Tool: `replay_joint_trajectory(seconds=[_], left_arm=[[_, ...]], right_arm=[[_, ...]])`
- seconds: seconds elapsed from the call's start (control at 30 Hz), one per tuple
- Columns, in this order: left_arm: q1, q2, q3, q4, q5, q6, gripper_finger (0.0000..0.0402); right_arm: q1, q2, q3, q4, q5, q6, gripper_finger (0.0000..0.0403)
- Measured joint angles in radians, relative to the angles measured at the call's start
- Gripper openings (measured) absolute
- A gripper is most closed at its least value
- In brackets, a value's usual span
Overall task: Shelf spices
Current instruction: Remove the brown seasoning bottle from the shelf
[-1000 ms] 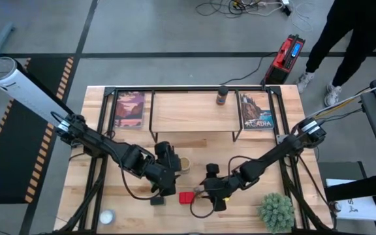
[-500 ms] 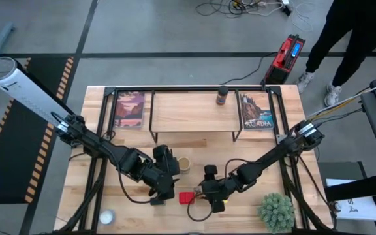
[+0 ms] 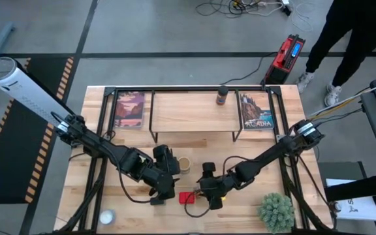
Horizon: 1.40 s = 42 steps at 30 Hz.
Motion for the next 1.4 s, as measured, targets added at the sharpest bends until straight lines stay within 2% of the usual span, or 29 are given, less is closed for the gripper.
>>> replay_joint_trajectory(seconds=[0.2,0.4,0.67,0.9,1.13,1.4], left_arm=[[0.000,0.000,0.000,0.004,0.000,0.002,0.0229],[0.000,0.000,0.000,0.002,0.000,-0.004,0.0229],[-0.001,0.000,0.000,0.002,0.000,-0.005,0.0229],[-0.005,0.000,0.000,0.000,0.000,-0.006,0.0229],[-0.007,0.000,0.000,0.004,0.000,-0.005,0.0229],[-0.007,0.000,0.000,0.003,0.001,-0.005,0.0229]], right_arm=[[-0.004,0.052,0.029,0.000,-0.020,-0.005,0.0235],[-0.004,0.083,0.055,-0.087,-0.019,-0.003,0.0227],[0.008,0.055,0.055,-0.170,0.010,0.017,0.0215],[0.024,0.009,0.055,-0.260,0.019,-0.029,0.0226],[0.016,-0.008,0.056,-0.265,0.005,-0.098,0.0234],[-0.014,0.004,0.055,-0.255,-0.025,-0.150,0.0224]])
